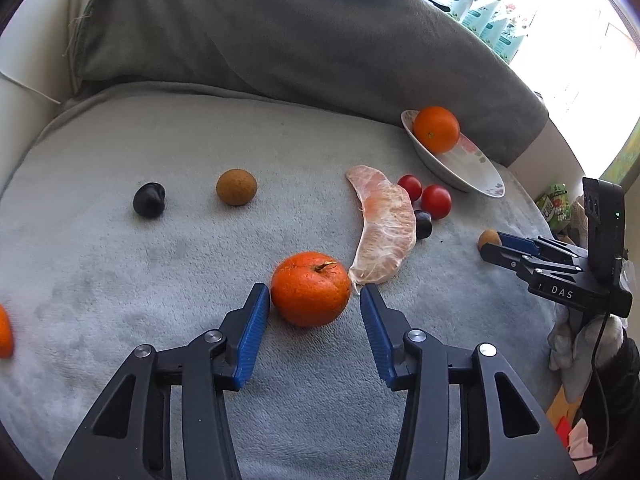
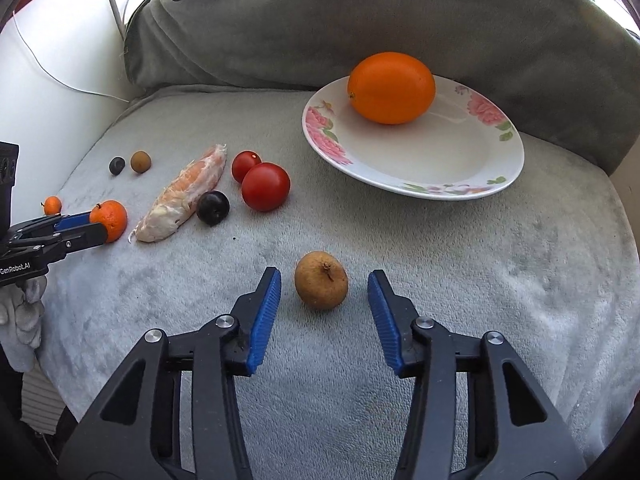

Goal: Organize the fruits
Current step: 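Grasp the brown pear-like fruit with the right gripper while the left gripper grasps the mandarin, then place the brown fruit on the plate with the right gripper while the left places the mandarin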

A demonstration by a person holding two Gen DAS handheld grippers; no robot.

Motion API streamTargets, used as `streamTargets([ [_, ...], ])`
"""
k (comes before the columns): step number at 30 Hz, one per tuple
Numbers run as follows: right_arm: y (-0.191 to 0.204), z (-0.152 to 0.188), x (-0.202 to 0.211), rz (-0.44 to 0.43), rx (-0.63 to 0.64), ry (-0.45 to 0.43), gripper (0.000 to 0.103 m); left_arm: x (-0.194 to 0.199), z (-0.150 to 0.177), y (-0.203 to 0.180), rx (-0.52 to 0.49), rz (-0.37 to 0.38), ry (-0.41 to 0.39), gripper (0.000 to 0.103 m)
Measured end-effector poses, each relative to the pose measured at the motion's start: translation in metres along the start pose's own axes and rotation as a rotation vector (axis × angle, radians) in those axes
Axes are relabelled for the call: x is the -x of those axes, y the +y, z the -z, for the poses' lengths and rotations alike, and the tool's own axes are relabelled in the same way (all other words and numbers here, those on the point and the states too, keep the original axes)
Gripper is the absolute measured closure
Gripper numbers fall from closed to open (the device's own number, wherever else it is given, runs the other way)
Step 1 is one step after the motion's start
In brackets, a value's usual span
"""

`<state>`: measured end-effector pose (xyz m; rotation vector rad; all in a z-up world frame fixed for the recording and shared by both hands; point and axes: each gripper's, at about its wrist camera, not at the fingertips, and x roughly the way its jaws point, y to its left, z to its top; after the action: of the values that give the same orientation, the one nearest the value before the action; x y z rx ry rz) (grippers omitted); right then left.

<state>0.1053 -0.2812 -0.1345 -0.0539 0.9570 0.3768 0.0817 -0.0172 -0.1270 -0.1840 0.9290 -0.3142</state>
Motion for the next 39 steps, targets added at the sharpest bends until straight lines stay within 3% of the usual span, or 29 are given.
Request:
streamTargets([
  [9,0.005,-0.001,-0.008,0.002,0.005,0.011,0.075,-0.001,-0.003,0.002,0.008,-0.001,-0.013,0.064],
  [24,-0.002,-0.005,0.009,-0.011,-0.014,-0.041,0.075,0.008,-0.009,-0.002,0.008,0.018,-0.045,0.064],
  [39,-0.025,-0.020,0.038,0.023,-0.042,-0.118,0.075,0.009,-0.033,-0.039,-0.062,0.089,-0.094,0.064],
])
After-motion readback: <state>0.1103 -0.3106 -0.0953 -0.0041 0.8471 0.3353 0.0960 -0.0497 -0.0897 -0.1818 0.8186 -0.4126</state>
